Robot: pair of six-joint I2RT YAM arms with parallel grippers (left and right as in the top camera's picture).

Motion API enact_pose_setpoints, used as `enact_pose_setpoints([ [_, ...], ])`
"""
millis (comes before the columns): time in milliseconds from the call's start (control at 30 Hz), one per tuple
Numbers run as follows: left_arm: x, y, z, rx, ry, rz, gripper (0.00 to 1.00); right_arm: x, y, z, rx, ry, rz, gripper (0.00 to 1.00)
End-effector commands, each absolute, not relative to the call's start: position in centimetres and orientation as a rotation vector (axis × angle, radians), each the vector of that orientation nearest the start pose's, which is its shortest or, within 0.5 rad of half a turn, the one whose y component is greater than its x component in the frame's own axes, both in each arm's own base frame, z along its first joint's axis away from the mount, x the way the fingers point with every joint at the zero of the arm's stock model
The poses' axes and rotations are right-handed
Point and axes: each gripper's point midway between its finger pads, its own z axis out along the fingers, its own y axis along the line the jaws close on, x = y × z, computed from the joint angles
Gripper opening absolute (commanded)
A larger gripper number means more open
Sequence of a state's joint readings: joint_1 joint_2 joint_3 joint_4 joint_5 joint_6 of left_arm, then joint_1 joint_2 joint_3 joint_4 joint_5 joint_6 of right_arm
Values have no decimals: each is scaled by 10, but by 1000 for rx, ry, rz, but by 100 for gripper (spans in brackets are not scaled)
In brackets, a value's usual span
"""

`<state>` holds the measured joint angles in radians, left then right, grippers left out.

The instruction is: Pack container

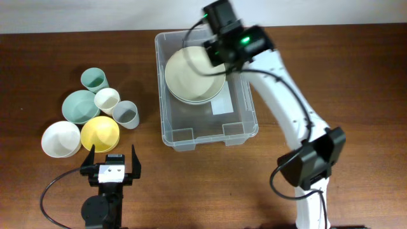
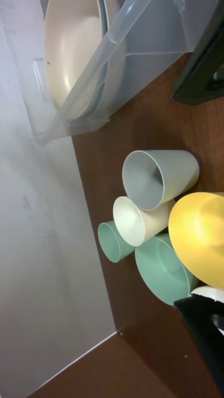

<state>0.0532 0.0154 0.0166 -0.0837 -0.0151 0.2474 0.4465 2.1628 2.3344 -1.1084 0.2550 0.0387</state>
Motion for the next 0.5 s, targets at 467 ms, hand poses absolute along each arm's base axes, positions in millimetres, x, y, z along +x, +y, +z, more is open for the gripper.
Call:
enact_pose_setpoints([
  [467,245,16,156,159,1649,256,100,453,81,204,132,2852,-73,4],
])
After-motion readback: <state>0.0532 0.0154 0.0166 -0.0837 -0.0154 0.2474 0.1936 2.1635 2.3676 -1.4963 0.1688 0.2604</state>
